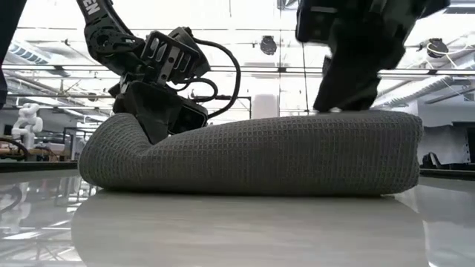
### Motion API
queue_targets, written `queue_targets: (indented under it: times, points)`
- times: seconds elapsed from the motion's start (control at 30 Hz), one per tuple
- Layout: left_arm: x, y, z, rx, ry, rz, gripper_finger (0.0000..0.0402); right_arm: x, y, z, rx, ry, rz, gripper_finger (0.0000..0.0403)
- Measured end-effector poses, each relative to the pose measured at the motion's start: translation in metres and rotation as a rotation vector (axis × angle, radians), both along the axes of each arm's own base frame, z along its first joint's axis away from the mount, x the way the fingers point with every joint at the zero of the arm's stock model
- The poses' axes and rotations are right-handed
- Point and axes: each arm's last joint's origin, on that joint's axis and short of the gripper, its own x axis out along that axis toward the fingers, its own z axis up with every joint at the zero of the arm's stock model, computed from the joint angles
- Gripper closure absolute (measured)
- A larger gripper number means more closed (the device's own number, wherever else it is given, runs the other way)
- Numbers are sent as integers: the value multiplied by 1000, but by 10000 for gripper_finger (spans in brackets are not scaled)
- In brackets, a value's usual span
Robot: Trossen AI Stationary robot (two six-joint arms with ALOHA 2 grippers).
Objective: Roll towel
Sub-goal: Roll the gray towel
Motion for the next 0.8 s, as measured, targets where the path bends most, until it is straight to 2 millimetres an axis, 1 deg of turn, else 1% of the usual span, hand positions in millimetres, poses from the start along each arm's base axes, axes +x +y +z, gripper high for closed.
queue_targets:
  times: [0.07,0.17,0.3,0.5,0.6,0.7,0.8]
  points:
    - [0,0,0,4,3,3,372,4,2,-8,0,3,5,398]
    - [-1,0,-1,7,12,3,372,9,4,-13,8,-25,17,401]
    - [-1,0,-1,8,13,5,372,11,4,-22,-9,7,6,402]
    - [-1,0,-1,9,13,5,372,16,0,-40,-62,47,5,402]
    - [-1,0,-1,11,9,3,371,18,-3,-46,-61,62,3,402]
    - [-1,0,-1,23,10,14,358,19,-5,-48,-57,71,8,402]
    - [-1,1,1,46,6,34,334,20,-8,-48,-68,69,16,403]
